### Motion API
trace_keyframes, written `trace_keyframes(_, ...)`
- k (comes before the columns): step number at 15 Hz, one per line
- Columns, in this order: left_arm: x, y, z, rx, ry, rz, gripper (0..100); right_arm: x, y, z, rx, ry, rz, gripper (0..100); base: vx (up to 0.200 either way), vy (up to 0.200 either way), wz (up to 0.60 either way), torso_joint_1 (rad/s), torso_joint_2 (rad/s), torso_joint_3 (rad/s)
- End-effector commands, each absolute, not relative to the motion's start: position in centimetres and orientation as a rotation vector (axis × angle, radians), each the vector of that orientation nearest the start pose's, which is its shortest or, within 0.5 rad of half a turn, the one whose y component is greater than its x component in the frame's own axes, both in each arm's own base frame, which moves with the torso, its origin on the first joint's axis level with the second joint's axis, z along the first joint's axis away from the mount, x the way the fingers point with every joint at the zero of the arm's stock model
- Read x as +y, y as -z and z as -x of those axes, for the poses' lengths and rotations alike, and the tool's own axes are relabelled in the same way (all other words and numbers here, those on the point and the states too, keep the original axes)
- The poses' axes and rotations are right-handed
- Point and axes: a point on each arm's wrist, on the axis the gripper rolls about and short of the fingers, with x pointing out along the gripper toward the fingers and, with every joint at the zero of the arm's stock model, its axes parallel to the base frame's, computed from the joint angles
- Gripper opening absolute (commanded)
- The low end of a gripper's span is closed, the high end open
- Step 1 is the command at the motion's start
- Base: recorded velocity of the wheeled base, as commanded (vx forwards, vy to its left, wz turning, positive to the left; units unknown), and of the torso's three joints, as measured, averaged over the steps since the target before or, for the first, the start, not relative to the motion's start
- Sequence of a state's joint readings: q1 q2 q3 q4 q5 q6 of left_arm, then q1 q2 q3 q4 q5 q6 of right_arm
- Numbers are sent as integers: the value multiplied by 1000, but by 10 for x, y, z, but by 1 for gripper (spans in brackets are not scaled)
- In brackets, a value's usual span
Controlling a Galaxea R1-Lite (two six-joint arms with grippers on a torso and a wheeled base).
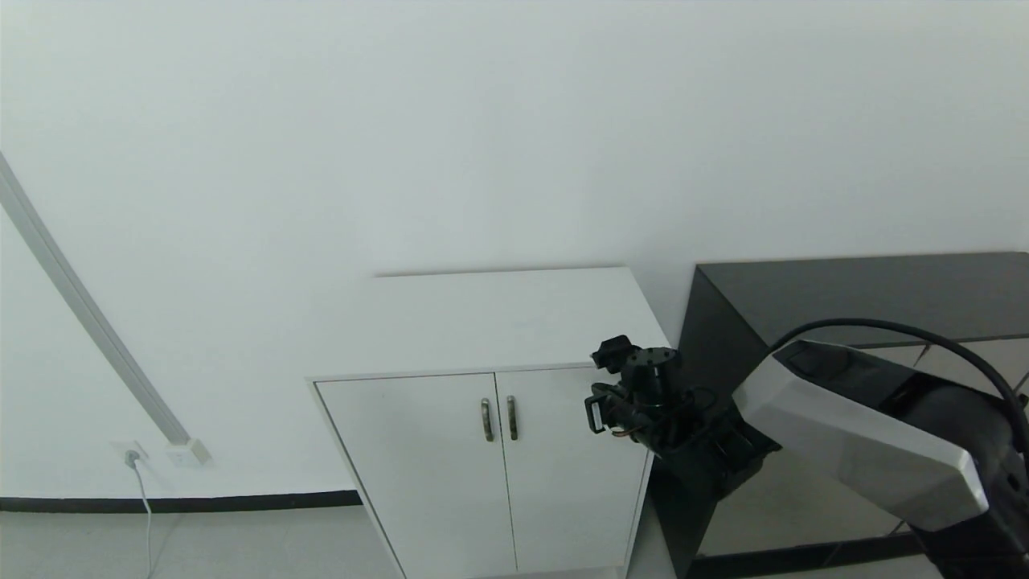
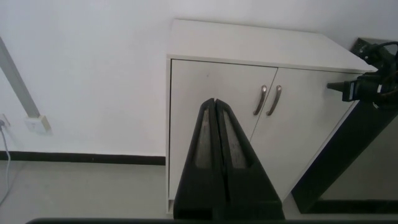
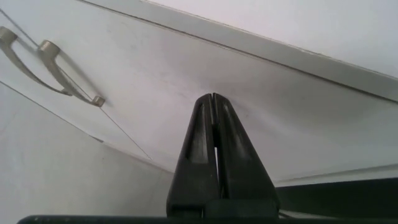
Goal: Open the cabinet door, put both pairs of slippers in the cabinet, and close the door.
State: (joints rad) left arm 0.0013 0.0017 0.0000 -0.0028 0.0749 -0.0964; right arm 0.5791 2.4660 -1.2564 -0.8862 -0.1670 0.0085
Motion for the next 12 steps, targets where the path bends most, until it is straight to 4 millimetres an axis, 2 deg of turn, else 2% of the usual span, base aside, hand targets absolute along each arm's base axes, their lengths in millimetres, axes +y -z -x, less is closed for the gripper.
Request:
trace_keyframes(1,2,-76,23,-4,-77,95,0,232,-48,-366,275,-401,99,0,0,0,0,0,0,0)
trace_keyframes(4,2,-76,23,-4,-77,97,0,191,-78,-333,248,-336,86,0,0,0,0,0,0,0)
trace_keyframes(7,2,-76,23,-4,-75,97,0,133,-103,-305,249,-167,80,0,0,0,0,0,0,0)
trace_keyframes(9,2,-76,23,-4,-75,97,0,94,-116,-275,255,-60,79,0,0,0,0,0,0,0)
trace_keyframes(10,2,-76,23,-4,-75,97,0,83,-119,-262,257,-30,80,0,0,0,0,0,0,0)
trace_keyframes(11,2,-76,23,-4,-75,97,0,67,-124,-241,255,3,80,0,0,0,0,0,0,0)
trace_keyframes(12,2,-76,23,-4,-75,97,0,60,-127,-230,250,16,81,0,0,0,0,0,0,0)
